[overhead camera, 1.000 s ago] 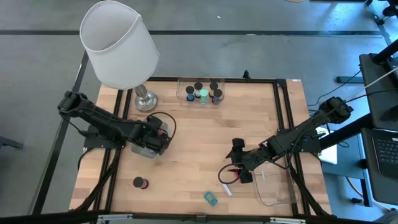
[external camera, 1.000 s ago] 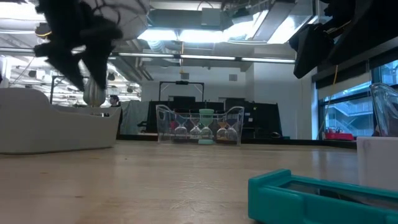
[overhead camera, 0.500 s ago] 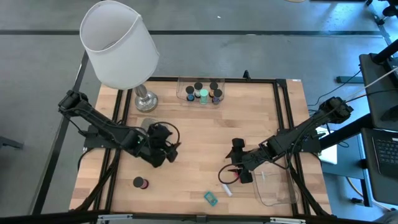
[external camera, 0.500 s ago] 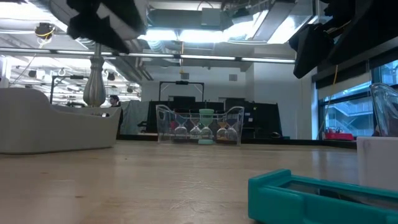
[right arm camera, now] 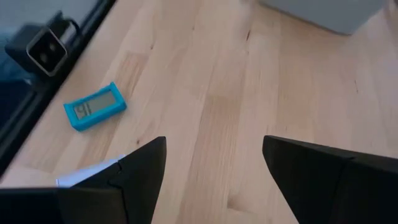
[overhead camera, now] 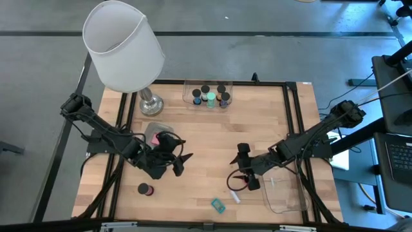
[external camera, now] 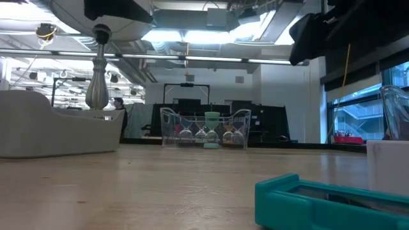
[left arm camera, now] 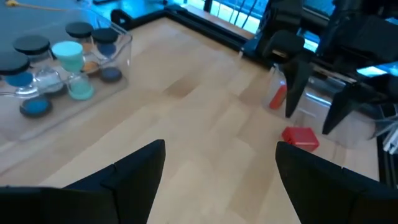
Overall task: Pick & Place Office items
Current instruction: Put the white digital timer into the bottom transparent bin
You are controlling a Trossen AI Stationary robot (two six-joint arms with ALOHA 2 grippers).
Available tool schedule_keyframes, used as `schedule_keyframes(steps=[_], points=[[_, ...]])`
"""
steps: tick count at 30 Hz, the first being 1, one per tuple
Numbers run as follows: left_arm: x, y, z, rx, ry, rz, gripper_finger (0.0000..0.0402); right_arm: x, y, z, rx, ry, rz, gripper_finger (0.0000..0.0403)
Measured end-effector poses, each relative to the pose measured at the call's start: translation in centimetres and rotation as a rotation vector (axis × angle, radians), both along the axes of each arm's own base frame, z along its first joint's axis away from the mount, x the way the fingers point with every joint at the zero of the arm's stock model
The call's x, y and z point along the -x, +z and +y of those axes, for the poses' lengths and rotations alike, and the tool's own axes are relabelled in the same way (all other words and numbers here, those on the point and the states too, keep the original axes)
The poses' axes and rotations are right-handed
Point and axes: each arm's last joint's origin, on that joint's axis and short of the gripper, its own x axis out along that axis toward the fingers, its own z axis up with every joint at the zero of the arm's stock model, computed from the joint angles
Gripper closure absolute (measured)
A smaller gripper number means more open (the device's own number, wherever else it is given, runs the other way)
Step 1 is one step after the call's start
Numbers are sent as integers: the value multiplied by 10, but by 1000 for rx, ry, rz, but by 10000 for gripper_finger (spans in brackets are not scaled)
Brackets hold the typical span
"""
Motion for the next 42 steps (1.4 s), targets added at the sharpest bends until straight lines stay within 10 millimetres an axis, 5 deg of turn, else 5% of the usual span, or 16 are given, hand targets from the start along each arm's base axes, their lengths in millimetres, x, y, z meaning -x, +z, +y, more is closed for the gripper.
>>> schedule_keyframes(steps=[9,23,30,36,42], points=[[0,0,0,-1,9,-8,98,-3,4,2,-61,-23,-42,131],[0,0,0,-28,-7,7,98,-4,7,7,-528,-115,134,131],[0,0,0,-50,-5,10,98,-8,4,2,-680,-253,215,131],[1,-1,1,-67,-1,30,98,-5,-5,-9,-752,-540,322,131],[2,-5,3,-100,11,65,98,-10,-14,0,-759,-622,367,131]])
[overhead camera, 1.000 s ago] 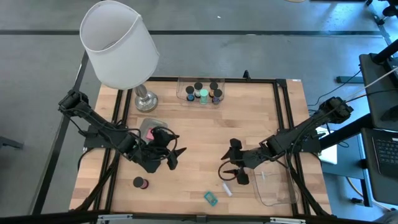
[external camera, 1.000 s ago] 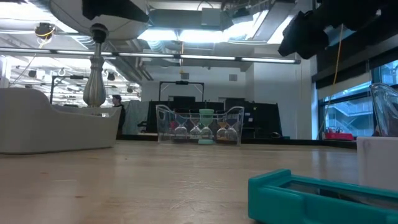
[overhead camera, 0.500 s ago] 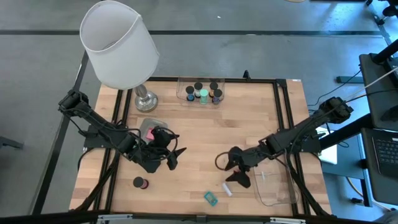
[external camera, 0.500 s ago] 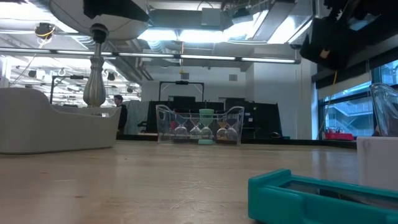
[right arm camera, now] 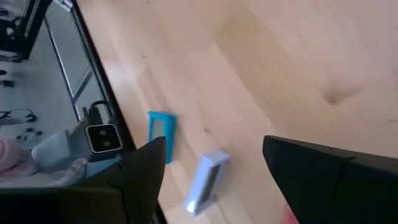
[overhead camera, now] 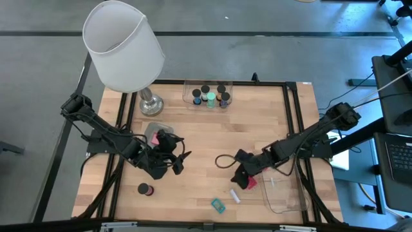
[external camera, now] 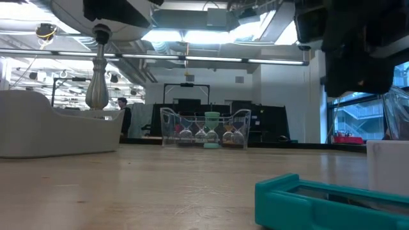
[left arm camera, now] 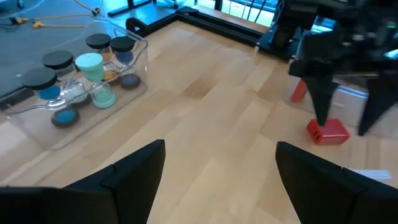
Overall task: Pick & Place Office items
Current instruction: Put the white digital timer into the bottom transparent bin
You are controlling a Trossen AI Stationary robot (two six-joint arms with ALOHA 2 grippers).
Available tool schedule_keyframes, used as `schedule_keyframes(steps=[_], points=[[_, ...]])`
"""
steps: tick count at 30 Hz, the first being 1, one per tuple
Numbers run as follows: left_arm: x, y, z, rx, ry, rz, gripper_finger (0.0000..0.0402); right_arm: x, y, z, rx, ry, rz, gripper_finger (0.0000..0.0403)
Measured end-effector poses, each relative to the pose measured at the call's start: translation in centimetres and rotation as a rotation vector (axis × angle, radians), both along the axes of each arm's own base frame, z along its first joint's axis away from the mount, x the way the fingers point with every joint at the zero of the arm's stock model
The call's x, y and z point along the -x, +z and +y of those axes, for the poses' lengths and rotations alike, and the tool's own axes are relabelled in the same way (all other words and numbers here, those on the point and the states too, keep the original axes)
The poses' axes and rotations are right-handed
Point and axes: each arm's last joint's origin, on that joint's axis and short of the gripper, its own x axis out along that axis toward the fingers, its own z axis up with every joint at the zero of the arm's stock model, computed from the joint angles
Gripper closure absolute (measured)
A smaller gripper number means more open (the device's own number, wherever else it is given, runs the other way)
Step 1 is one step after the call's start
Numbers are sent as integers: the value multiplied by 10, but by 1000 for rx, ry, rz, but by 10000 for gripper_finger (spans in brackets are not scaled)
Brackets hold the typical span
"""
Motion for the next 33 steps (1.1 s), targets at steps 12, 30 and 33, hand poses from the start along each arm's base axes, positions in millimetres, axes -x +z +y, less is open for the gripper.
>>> schedule_keyframes(steps=[12,30,33], points=[[2,-2,1,-33,13,25,98,-50,-6,35,280,131,383,131],[-2,-14,-2,-60,5,81,98,-77,-35,72,227,76,509,131],[-3,-16,-2,-71,0,96,98,-76,-37,75,236,82,505,131]])
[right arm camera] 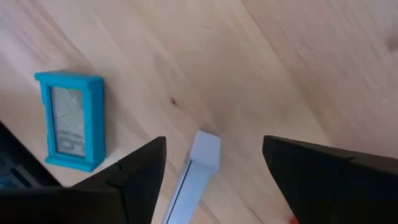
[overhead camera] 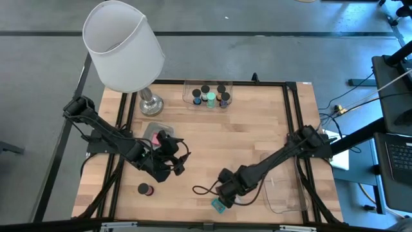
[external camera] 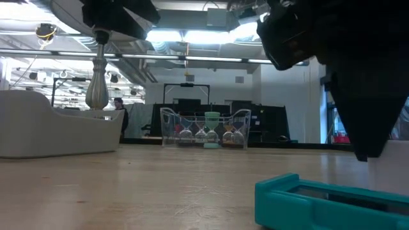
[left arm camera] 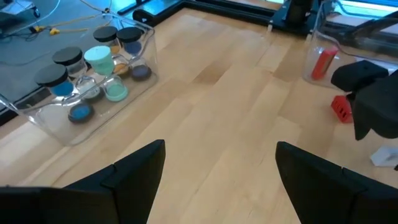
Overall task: Pick & Place Office items
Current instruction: Put the white digital timer into the bottom transparent bin
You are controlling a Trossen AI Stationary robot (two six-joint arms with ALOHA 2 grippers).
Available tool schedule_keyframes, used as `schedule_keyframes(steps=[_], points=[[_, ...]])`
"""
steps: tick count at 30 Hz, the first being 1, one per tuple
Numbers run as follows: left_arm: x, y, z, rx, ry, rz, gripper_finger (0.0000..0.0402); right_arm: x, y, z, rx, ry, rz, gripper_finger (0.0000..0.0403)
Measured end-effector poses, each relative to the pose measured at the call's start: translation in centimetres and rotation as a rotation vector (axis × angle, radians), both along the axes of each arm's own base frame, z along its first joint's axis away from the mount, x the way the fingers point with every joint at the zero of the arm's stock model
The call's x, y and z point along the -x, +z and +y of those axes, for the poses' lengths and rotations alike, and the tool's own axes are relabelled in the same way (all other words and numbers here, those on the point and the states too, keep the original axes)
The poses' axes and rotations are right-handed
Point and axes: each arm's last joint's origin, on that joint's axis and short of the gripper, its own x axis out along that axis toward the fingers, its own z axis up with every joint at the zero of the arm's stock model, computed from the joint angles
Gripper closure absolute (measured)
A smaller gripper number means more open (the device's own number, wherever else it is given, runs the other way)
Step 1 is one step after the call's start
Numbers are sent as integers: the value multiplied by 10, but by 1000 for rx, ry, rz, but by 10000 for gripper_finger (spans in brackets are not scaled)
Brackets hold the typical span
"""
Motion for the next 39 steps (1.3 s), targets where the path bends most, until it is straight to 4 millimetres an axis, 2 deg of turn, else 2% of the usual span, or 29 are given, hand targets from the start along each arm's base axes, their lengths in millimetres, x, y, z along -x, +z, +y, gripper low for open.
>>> schedule_keyframes(steps=[7,20,24,39], points=[[0,1,0,-19,5,-7,98,5,0,7,12,23,-4,169],[0,1,0,-22,6,-7,98,6,0,8,36,34,-19,297],[0,1,0,-22,6,-6,98,6,0,8,33,38,-17,326],[0,1,0,-23,6,-6,98,5,3,6,31,100,-27,330]])
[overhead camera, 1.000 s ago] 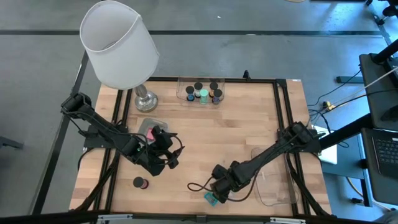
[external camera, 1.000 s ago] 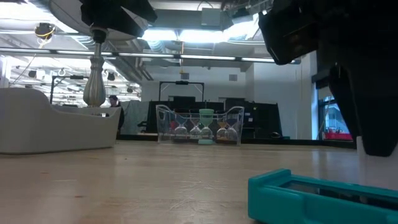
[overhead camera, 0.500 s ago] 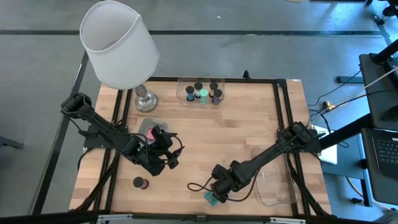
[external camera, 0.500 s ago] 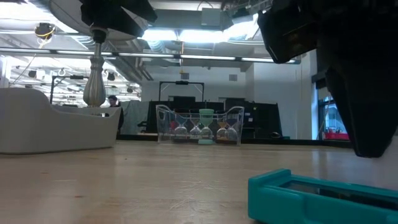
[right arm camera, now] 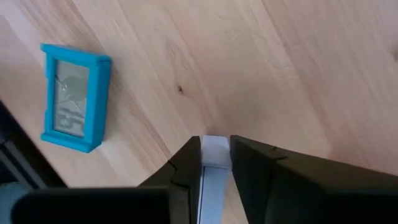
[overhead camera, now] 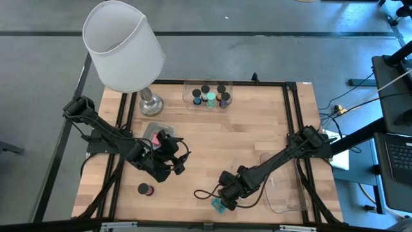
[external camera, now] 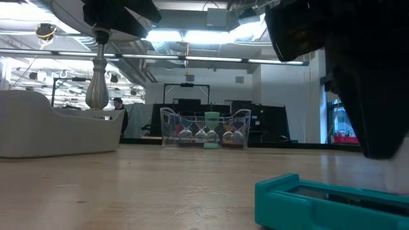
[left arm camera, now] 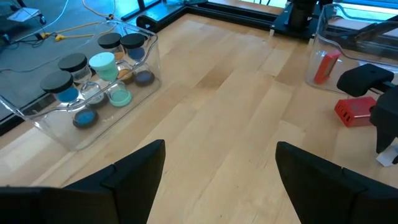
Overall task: Pick & Place Office items
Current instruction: Put the white digital timer into the bottom transparent bin
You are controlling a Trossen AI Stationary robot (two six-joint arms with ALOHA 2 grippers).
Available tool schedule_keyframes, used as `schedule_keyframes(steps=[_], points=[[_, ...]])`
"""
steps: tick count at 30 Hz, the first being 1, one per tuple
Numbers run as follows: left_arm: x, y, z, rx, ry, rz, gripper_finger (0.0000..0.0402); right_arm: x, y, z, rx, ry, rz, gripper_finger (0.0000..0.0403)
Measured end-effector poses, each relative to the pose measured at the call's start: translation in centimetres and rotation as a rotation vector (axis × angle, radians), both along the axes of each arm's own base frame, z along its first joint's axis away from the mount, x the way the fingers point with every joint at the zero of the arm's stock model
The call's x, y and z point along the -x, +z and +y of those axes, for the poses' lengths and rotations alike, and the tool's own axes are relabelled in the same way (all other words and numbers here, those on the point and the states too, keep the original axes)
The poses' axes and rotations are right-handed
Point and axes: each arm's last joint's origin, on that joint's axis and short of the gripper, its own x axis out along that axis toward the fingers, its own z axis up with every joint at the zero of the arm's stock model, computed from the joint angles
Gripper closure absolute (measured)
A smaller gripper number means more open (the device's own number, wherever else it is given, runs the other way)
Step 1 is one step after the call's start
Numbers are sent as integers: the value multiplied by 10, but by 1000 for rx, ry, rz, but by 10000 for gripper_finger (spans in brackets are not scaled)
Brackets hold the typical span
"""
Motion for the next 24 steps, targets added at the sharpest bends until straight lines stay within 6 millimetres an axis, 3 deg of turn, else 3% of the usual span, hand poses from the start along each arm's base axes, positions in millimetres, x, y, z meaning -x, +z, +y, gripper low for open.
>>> schedule_keyframes(steps=[6,12,18,24], points=[[0,0,0,0,0,0,98,0,18,-5,-6,-1,-60,331],[0,0,0,2,-2,2,98,13,62,-22,83,-29,-173,331],[0,0,0,4,-4,3,98,48,112,-51,232,-131,-207,332],[1,-1,0,0,-6,12,98,94,139,-62,324,-291,-151,331]])
